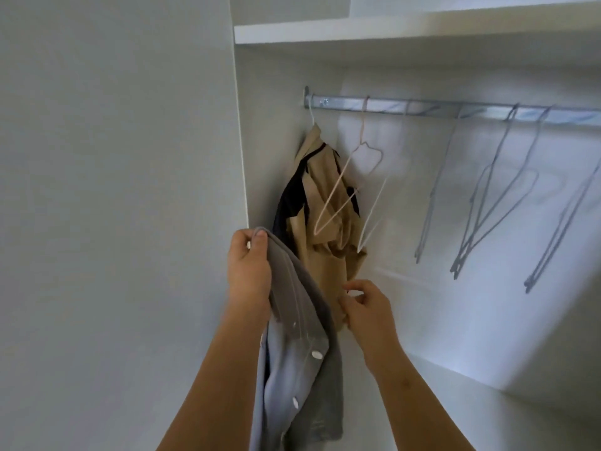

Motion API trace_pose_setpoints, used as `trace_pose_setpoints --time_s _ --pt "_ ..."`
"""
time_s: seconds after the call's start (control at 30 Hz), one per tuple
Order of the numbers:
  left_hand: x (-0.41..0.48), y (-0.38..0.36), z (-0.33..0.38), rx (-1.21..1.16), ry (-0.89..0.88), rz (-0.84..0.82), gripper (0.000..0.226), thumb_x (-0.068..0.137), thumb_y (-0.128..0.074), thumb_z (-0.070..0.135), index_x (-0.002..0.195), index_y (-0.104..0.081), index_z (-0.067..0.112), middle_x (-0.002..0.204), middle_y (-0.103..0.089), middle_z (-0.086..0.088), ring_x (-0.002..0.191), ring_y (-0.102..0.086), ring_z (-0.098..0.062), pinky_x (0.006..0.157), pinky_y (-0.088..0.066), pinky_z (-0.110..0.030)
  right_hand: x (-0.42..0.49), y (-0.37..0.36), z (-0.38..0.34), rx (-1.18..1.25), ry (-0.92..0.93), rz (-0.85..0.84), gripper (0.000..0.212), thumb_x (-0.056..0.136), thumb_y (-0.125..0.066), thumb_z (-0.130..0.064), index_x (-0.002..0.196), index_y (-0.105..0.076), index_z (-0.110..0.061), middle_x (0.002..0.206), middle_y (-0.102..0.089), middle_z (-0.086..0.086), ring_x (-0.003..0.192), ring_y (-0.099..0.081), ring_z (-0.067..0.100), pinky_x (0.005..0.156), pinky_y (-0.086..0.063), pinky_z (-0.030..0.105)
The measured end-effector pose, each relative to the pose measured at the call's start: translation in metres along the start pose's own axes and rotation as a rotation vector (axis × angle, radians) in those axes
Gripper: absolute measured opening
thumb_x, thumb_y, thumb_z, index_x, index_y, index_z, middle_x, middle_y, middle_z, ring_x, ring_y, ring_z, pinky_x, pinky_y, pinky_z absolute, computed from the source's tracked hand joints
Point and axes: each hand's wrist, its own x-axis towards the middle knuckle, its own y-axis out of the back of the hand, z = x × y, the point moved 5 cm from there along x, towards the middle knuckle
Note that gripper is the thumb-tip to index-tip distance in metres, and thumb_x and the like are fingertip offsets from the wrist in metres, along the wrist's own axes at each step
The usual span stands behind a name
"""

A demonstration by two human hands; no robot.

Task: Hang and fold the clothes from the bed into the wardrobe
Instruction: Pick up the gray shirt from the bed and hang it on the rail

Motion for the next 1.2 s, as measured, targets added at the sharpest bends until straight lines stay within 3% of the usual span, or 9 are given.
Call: trace_pose_setpoints --time_s 0.3,0.4,0.43,0.47,0.5,0.7,0.8,0.9,1.2 --pt "0.06 -0.042 -0.004 -0.129 -0.054 0.174 0.025 0.097 -0.044 0.02 0.072 -0.046 0.02 0.071 -0.05 -0.004 0.07 -0.05 -0.019 0.069 -0.045 -0.037 0.107 -0.01 -0.05 -0.001 0.189 -0.033 0.019 0.093 -0.05 -0.018 0.094 -0.052 -0.037 0.083 -0.055 -0.015 0.068 -0.051 -0.001 0.058 -0.037 0.011" --pt "0.076 -0.039 -0.003 -0.107 -0.054 0.223 0.025 0.096 -0.045 0.02 0.071 -0.045 0.019 0.069 -0.048 -0.002 0.068 -0.047 -0.017 0.067 -0.042 -0.033 0.128 -0.028 -0.062 0.11 0.104 -0.08 0.021 0.092 -0.05 -0.015 0.111 -0.056 -0.02 0.08 -0.054 -0.006 0.067 -0.054 0.008 0.06 -0.047 0.029" --pt "0.082 -0.039 -0.002 -0.102 -0.05 0.233 0.025 0.096 -0.045 0.02 0.071 -0.044 0.019 0.068 -0.046 -0.003 0.067 -0.045 -0.017 0.066 -0.041 -0.032 0.136 -0.033 -0.065 0.158 0.05 -0.097 0.02 0.091 -0.051 -0.013 0.109 -0.057 -0.009 0.079 -0.057 0.005 0.095 -0.052 0.025 0.067 -0.049 0.039" --pt "0.088 -0.04 0.0 -0.102 -0.049 0.236 0.026 0.096 -0.045 0.02 0.07 -0.043 0.018 0.068 -0.045 -0.003 0.065 -0.044 -0.016 0.065 -0.04 -0.032 0.144 -0.037 -0.069 0.217 -0.004 -0.116 0.018 0.09 -0.052 -0.011 0.104 -0.056 -0.003 0.082 -0.057 0.016 0.068 -0.036 0.004 0.072 -0.049 0.04" --pt "0.095 -0.042 0.003 -0.105 -0.049 0.232 0.026 0.096 -0.046 0.019 0.07 -0.042 0.017 0.068 -0.043 -0.004 0.064 -0.042 -0.016 0.063 -0.039 -0.031 0.151 -0.041 -0.071 0.277 -0.059 -0.138 0.016 0.089 -0.053 -0.012 0.103 -0.055 -0.003 0.086 -0.055 0.019 0.072 -0.055 0.023 0.071 -0.048 0.036" --pt "0.121 -0.059 0.01 -0.102 -0.051 0.2 0.03 0.095 -0.047 0.017 0.066 -0.039 0.017 0.063 -0.041 -0.002 0.058 -0.042 -0.014 0.057 -0.038 -0.029 0.174 -0.071 -0.067 0.569 -0.258 -0.271 0.023 0.092 -0.051 -0.018 0.114 -0.049 -0.012 0.102 -0.06 0.008 0.092 -0.059 0.023 0.078 -0.046 0.035" --pt "0.129 -0.067 0.006 -0.097 -0.045 0.152 0.029 0.096 -0.047 0.02 0.067 -0.043 0.019 0.067 -0.045 -0.003 0.065 -0.046 -0.017 0.067 -0.041 -0.034 0.178 -0.065 -0.07 0.645 -0.248 -0.179 0.006 0.093 -0.045 -0.013 0.094 -0.05 -0.011 0.067 -0.054 0.006 0.055 -0.053 0.016 0.051 -0.045 0.025" --pt "0.137 -0.074 0.002 -0.052 -0.044 0.105 0.026 0.096 -0.046 0.023 0.07 -0.046 0.022 0.073 -0.049 -0.003 0.07 -0.05 -0.018 0.068 -0.043 -0.032 0.185 -0.048 -0.075 0.616 -0.143 -0.032 0.02 0.095 -0.04 -0.015 0.076 -0.045 -0.019 0.046 -0.039 -0.002 0.031 -0.032 0.007 0.03 -0.026 0.015" --pt "0.149 -0.083 0.0 -0.039 -0.012 -0.019 0.022 0.096 -0.046 0.025 0.075 -0.048 0.023 0.077 -0.051 -0.001 0.072 -0.051 -0.012 0.057 -0.037 -0.027 0.182 -0.033 -0.089 0.481 0.012 0.065 0.018 0.097 -0.045 -0.023 0.085 -0.058 -0.018 0.057 -0.042 -0.004 0.033 -0.036 0.002 0.032 -0.028 0.014"
